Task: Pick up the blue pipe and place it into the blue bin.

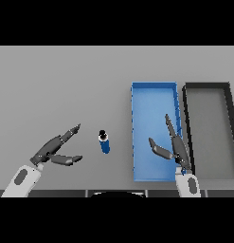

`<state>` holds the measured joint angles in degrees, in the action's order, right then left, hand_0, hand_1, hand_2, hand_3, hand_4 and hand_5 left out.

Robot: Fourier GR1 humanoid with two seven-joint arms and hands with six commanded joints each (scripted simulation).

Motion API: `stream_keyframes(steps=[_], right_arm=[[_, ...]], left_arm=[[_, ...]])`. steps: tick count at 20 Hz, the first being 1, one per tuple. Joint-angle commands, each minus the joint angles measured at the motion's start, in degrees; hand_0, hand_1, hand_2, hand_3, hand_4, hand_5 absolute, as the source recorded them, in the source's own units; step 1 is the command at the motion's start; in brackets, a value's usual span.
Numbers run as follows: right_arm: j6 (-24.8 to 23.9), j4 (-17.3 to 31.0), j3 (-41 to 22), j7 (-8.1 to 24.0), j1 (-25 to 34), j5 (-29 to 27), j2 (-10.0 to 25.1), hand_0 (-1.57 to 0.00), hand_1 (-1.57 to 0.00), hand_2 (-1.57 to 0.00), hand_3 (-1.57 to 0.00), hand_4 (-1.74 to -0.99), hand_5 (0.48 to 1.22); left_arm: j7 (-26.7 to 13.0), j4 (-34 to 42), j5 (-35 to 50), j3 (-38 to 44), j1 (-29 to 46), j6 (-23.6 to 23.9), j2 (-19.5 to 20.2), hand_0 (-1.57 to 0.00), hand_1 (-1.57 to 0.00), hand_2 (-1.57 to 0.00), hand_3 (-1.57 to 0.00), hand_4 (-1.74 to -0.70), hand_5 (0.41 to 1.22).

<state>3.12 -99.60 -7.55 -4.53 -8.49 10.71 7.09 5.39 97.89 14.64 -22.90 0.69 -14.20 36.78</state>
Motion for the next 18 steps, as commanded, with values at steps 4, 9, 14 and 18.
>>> stream_keyframes(steps=[4, 9, 14, 18], right_arm=[[-0.3, -1.5, -0.3, 1.1, -0.8, -0.1, -0.6, 0.0, 0.0, 0.0, 0.0, -1.221, 0.618], [-0.4, -2.2, -1.1, 1.3, -1.4, 0.6, -1.2, 0.0, 0.0, 0.0, 0.0, -1.231, 0.623], [-0.3, -2.5, -0.7, 1.5, -2.2, 0.5, -0.6, 0.0, 0.0, 0.0, 0.0, -1.212, 0.61], [-0.6, -1.7, -0.1, 1.9, -1.6, -0.1, -0.9, 0.0, 0.0, 0.0, 0.0, -1.201, 0.605]], left_arm=[[-0.8, 0.7, -5.6, -4.2, 0.0, 2.3, -3.8, 0.0, 0.0, 0.0, 0.0, -1.18, 0.469], [-2.1, -4.2, -8.1, -7.1, -3.5, 3.1, -10.2, 0.0, 0.0, 0.0, 0.0, -1.2, 0.467], [-2.4, -10.8, -8.7, -8.4, -6.6, 2.7, -15.8, 0.0, 0.0, 0.0, 0.0, -1.19, 0.469], [-2.1, -15.5, -12.0, -9.8, -10.4, 2.9, -18.5, 0.0, 0.0, 0.0, 0.0, -1.13, 0.462]])
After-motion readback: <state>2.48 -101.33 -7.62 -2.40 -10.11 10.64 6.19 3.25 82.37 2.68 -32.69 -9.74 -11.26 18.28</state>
